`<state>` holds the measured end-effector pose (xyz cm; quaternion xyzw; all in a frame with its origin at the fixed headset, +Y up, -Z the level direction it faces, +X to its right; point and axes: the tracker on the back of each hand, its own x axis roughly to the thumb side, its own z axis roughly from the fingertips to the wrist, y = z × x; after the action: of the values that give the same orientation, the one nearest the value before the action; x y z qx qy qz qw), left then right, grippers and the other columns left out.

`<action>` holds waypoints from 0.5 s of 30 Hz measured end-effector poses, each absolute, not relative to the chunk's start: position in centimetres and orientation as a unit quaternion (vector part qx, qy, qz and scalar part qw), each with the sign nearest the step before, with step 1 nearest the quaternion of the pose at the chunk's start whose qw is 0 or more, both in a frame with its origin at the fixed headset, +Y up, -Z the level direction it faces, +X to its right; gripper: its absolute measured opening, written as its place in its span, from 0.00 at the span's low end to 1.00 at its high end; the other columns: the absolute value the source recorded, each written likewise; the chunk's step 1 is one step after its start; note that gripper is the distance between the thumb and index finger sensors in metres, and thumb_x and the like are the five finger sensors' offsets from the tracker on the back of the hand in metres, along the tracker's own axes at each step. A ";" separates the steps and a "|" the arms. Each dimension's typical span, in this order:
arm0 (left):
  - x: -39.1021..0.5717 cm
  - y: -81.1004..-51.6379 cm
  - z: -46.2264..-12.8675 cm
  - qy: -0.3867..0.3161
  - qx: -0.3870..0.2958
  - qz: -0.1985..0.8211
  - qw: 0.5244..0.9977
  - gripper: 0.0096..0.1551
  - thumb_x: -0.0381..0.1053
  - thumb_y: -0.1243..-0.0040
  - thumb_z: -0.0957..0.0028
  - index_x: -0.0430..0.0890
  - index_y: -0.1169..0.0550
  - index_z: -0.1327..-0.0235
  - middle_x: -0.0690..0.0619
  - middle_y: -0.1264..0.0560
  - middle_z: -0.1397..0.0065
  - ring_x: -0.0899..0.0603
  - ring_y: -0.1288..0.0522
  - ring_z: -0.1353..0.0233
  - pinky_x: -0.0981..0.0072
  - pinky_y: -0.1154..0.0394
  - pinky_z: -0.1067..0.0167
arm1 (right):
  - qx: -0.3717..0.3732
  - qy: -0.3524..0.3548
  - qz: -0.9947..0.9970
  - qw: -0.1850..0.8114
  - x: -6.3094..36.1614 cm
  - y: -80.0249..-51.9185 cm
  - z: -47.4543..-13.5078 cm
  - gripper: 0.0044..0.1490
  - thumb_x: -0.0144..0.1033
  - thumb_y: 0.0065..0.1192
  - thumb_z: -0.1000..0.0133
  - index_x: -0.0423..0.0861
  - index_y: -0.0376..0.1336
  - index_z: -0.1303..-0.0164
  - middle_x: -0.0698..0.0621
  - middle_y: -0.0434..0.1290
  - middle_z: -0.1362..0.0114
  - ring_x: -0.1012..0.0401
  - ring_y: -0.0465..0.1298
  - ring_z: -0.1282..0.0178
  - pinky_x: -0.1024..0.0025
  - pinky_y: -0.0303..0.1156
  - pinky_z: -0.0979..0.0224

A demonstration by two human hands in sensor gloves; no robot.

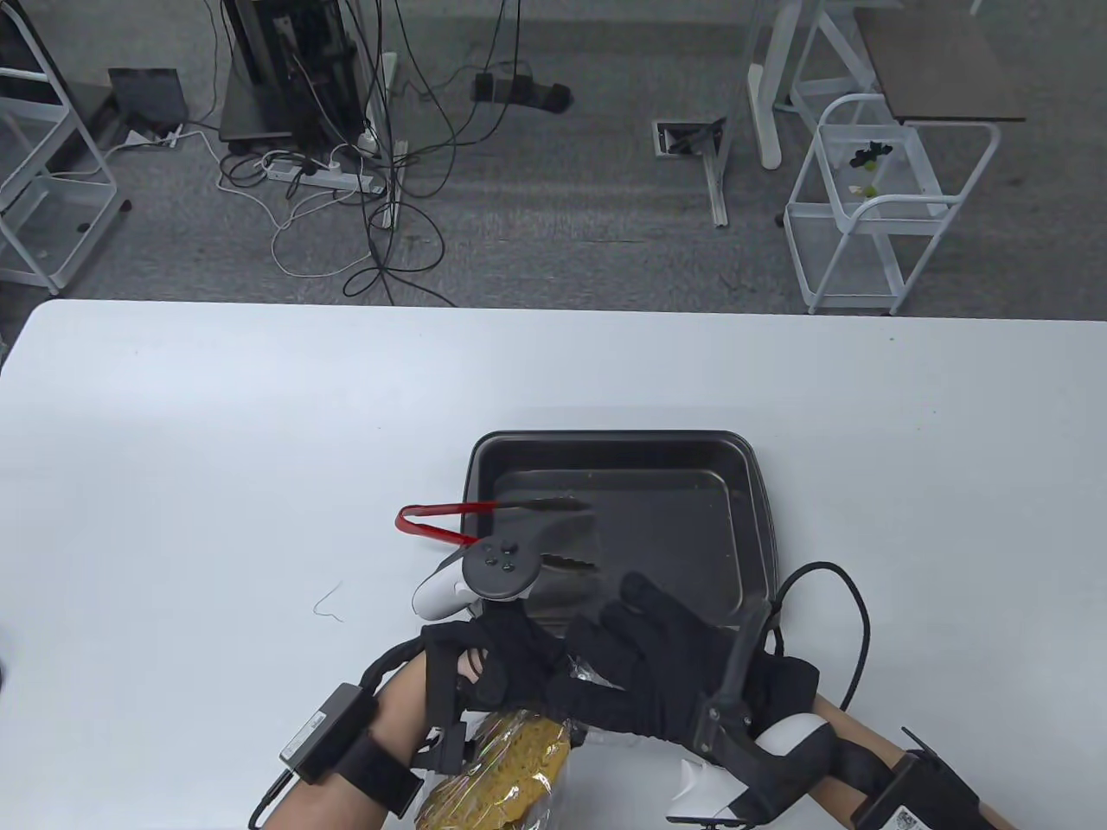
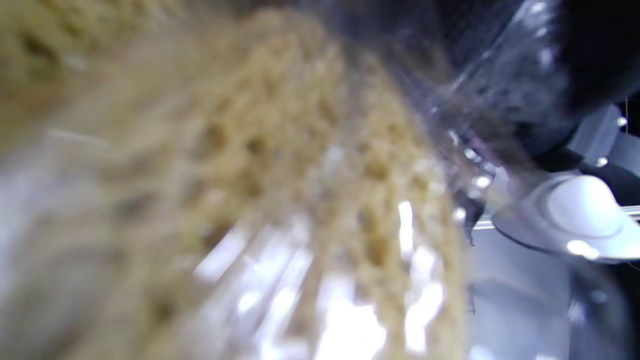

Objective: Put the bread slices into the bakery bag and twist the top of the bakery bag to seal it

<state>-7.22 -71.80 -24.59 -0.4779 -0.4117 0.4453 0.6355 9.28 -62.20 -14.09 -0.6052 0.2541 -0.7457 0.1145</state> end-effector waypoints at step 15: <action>-8.1 -69.4 -23.2 -0.323 -0.230 0.354 0.847 0.39 0.66 0.30 0.49 0.53 0.30 0.29 0.56 0.18 0.39 0.44 0.19 0.34 0.33 0.47 0.19 | -0.425 0.145 -0.890 -0.075 10.4 -62.1 -17.6 0.29 0.37 0.81 0.60 0.36 0.77 0.52 0.41 0.87 0.56 0.55 0.86 0.75 0.27 0.63 0.30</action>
<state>-8.13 -69.38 -23.19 -0.2304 -0.3233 0.3541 0.8468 10.42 -62.09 -17.55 -0.4251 0.1452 -0.8903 -0.0748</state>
